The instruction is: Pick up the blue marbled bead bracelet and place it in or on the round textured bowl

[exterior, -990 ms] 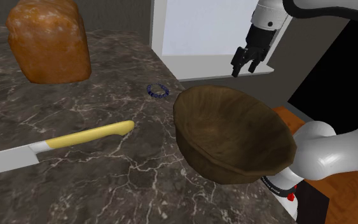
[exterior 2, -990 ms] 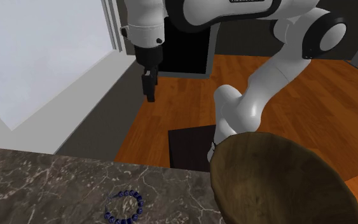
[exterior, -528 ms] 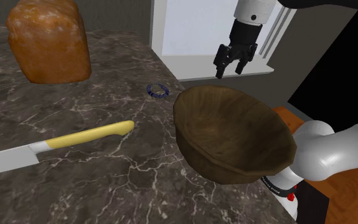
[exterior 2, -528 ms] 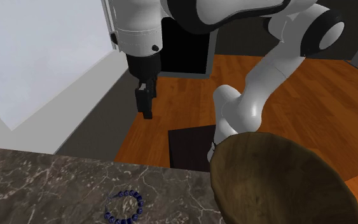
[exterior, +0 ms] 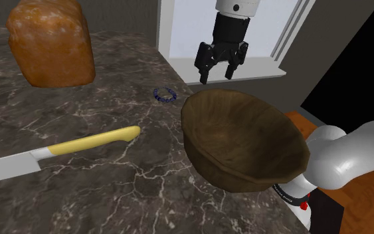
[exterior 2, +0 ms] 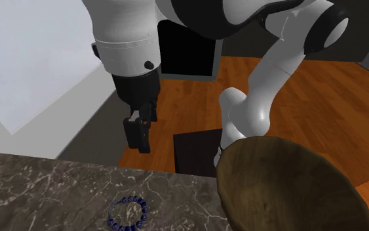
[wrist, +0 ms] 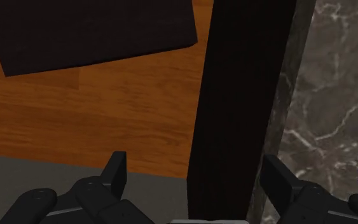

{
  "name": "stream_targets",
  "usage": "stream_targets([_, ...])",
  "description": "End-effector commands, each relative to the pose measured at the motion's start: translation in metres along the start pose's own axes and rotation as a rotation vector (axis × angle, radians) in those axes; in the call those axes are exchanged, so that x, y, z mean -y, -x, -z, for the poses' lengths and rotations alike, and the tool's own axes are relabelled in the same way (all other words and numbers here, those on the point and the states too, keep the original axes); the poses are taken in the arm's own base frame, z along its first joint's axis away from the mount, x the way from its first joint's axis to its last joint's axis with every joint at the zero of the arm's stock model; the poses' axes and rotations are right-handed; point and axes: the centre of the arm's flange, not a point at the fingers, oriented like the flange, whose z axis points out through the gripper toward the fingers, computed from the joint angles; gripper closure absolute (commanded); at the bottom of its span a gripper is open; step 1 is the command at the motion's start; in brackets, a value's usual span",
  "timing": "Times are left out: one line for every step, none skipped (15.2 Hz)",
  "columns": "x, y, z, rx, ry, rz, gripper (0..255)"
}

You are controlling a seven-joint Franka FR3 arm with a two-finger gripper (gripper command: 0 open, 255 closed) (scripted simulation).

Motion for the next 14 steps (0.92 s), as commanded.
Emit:
stream_targets([0.025,0.001,0.003,0.007,-0.005,-0.004,0])
stream_targets([0.038,0.001,0.005,0.01,-0.008,-0.006,0])
stream_targets([0.051,0.001,0.007,0.013,-0.01,-0.008,0])
stream_targets([0.063,0.001,0.009,0.016,-0.012,-0.01,0])
stream_targets([0.076,0.001,0.011,0.019,-0.015,-0.011,0])
stream_targets([0.088,0.001,0.013,0.021,-0.017,-0.013,0])
stream_targets([0.101,0.001,0.015,0.024,-0.019,-0.015,0])
stream_targets([0.114,0.001,0.017,0.027,-0.022,-0.017,0])
stream_targets([0.126,0.001,0.02,0.03,-0.024,-0.018,0])
stream_targets([0.139,0.001,0.022,0.033,-0.027,-0.02,0])
stream_targets([0.15,0.001,0.024,0.035,-0.028,-0.022,0])
stream_targets([0.15,0.001,0.019,0.035,-0.028,-0.022,0])
stream_targets([0.15,0.002,0.013,0.035,-0.028,-0.022,0])
stream_targets([0.15,0.002,0.008,0.035,-0.028,-0.022,0])
